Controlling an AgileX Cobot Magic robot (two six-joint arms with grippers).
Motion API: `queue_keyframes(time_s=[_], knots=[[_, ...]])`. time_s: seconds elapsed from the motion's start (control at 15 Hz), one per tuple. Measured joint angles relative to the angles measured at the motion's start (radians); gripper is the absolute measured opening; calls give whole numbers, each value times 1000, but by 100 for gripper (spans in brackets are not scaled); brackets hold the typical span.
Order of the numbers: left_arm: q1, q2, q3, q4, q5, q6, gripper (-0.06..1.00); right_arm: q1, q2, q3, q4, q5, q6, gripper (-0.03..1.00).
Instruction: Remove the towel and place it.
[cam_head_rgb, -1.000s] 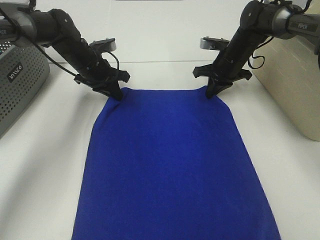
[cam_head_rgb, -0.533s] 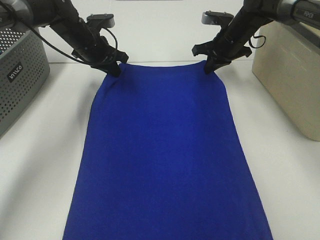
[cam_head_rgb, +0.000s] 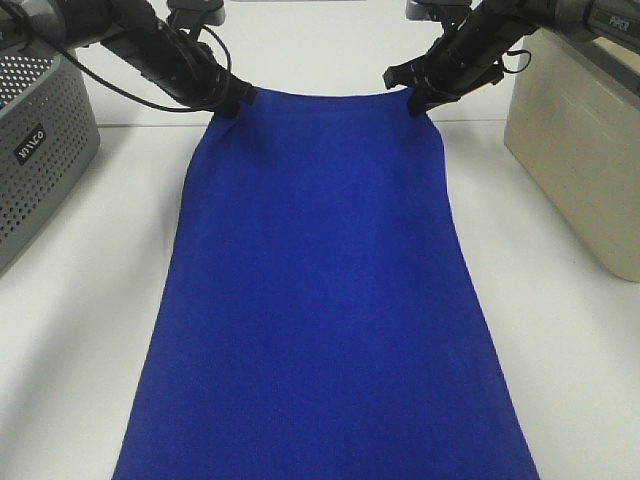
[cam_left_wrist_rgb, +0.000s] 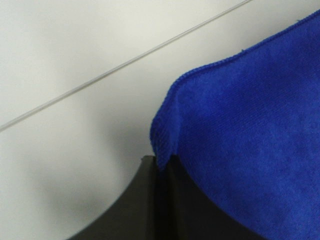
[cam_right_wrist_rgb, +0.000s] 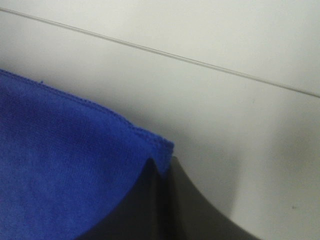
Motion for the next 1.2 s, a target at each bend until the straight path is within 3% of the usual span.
queue_keyframes(time_s=[0.67, 1.0, 1.2], knots=[[-3, 19, 0, 133, -163, 5, 2, 0, 0, 0, 191, -248, -266, 2], [-3, 20, 0, 169, -207, 3, 2, 0, 7, 0, 345, -294, -398, 2], [-3, 34, 0, 174, -234, 3, 2, 0, 44, -1, 364, -305, -420, 2]])
